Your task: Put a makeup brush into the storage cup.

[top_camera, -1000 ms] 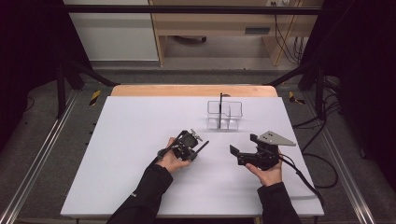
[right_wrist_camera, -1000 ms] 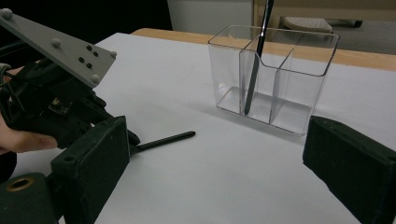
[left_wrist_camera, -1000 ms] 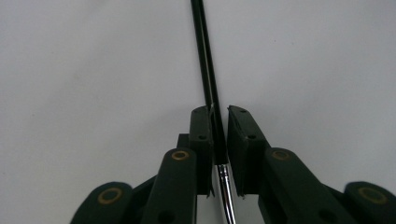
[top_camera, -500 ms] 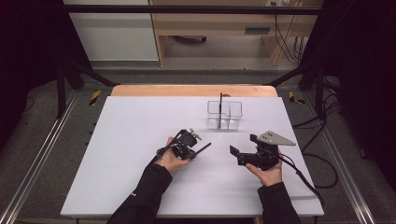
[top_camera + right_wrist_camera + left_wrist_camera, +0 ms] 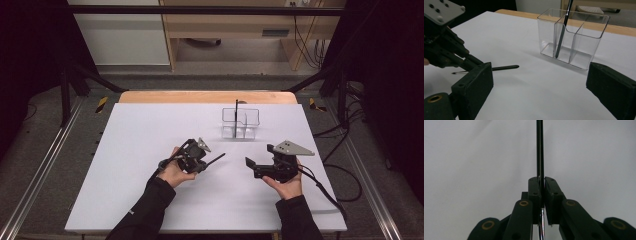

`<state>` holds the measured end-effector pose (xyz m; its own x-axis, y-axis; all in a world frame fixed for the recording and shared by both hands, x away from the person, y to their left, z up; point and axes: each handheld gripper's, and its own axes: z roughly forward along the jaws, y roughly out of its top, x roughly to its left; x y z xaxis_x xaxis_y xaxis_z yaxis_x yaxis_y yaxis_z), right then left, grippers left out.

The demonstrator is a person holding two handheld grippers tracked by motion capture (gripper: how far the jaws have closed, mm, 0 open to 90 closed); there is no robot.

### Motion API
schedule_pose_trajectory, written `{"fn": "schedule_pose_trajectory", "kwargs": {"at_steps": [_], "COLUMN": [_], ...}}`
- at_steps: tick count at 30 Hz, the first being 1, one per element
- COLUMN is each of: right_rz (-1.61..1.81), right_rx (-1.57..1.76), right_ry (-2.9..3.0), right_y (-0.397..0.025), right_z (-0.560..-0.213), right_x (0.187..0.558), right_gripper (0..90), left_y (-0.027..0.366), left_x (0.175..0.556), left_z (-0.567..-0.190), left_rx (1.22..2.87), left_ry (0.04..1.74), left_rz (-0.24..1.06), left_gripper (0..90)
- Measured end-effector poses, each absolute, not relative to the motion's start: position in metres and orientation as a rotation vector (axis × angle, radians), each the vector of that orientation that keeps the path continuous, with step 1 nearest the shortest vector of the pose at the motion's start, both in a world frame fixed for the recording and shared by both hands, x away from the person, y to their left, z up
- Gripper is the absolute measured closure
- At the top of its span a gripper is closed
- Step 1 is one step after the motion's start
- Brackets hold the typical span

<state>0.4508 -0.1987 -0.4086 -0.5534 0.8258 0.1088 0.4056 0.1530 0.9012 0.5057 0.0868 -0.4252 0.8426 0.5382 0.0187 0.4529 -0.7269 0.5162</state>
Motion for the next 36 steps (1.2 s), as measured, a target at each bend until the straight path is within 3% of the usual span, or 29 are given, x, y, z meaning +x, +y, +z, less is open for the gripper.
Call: {"fn": "schedule_pose_trajectory", "kwargs": {"at_steps": [36], "right_rz": [1.197], "right_rx": [0.981], "right_ry": [2.213], "right_y": [-0.161], "right_z": [-0.408], "right_x": [0.443], "right_gripper": [7.5], "left_y": [0.154], "left_x": [0.464], "left_z": [-0.416], "left_rx": [2.376], "left_ry": [0.64], "left_rz": [0.151], "left_gripper": [83.4]}}
